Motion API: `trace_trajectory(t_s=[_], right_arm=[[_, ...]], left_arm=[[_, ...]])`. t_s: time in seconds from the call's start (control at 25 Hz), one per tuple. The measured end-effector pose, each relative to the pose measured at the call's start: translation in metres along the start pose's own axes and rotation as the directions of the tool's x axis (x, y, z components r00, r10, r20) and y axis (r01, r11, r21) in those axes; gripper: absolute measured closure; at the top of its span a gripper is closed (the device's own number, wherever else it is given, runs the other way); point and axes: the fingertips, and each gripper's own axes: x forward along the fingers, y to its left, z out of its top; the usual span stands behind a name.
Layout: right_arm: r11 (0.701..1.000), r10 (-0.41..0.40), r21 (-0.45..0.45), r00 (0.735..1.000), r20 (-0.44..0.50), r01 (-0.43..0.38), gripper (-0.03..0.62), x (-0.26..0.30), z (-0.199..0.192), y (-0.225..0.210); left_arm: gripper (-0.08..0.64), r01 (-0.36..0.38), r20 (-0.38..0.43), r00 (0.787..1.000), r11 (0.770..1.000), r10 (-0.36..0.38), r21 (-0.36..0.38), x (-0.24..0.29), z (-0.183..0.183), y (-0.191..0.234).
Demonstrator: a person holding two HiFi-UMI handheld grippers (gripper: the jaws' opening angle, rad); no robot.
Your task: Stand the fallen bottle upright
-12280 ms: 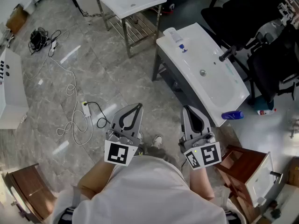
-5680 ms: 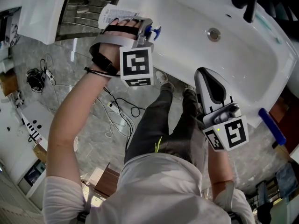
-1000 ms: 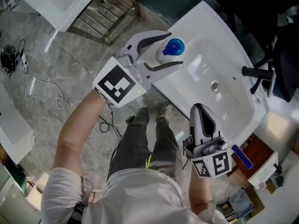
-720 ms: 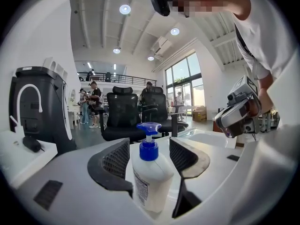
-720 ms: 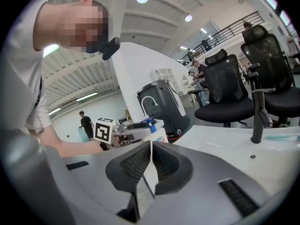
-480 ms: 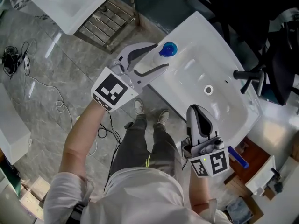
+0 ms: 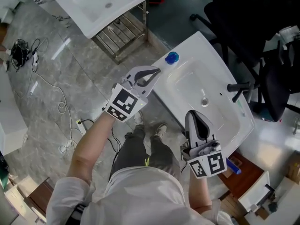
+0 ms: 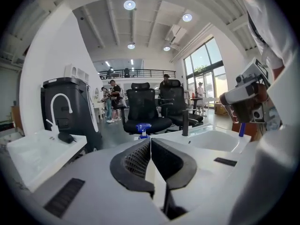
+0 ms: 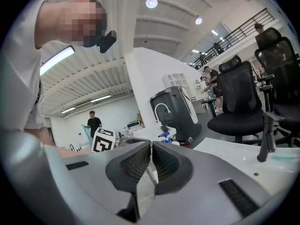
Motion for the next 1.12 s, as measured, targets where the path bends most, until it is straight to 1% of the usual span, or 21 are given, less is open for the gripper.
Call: trace_trajectory(t_s=[0.12,0.24,0.4,0.56,0.64,0.72,0.84,0.96,1.04,1.12], right_arm=[[1.0,0.024,-0.016,1.0,0.011,-0.024,0.552,-0.007,0.009,0.008],[0.999,0.045,-0.029,0.999,0.022,-0.044,0.552,-0.014,0.016,0.017],[0.998,0.058,-0.039,0.998,0.021,-0.057,0.552,-0.022,0.021,0.019],[0.997,0.055,-0.054,0.998,0.036,-0.053,0.552,-0.03,0.03,0.016],[0.997,0.052,-0.062,0.998,0.044,-0.049,0.552,-0.033,0.035,0.015],[0.997,0.045,-0.062,0.998,0.039,-0.042,0.552,-0.037,0.038,0.014],[0.997,0.04,-0.07,0.998,0.04,-0.037,0.552,-0.04,0.046,0.014],[0.996,0.036,-0.082,0.998,0.052,-0.032,0.552,-0.041,0.055,0.012],[0.996,0.032,-0.086,0.998,0.056,-0.027,0.552,-0.041,0.059,0.012],[0.996,0.028,-0.088,0.998,0.059,-0.022,0.554,-0.042,0.062,0.013]], left_arm=[[0.541,-0.089,-0.009,0.996,0.995,0.088,-0.042,-0.014,0.009,0.003],[0.542,-0.143,-0.009,0.99,0.987,0.143,-0.077,-0.03,0.02,0.003],[0.543,-0.187,0.026,0.982,0.979,0.189,-0.079,-0.05,0.043,0.0],[0.543,-0.241,0.085,0.966,0.97,0.243,-0.04,-0.074,0.075,-0.003],[0.543,-0.27,0.116,0.955,0.962,0.274,-0.049,-0.089,0.09,-0.004],[0.543,-0.294,0.139,0.943,0.952,0.303,-0.086,-0.107,0.102,-0.007],[0.543,-0.342,0.177,0.917,0.933,0.357,-0.113,-0.135,0.119,-0.006],[0.543,-0.385,0.221,0.89,0.917,0.399,-0.105,-0.159,0.137,-0.002],[0.543,-0.415,0.249,0.871,0.906,0.423,-0.087,-0.175,0.148,-0.001],[0.543,-0.446,0.287,0.848,0.893,0.445,-0.064,-0.189,0.159,-0.001]])
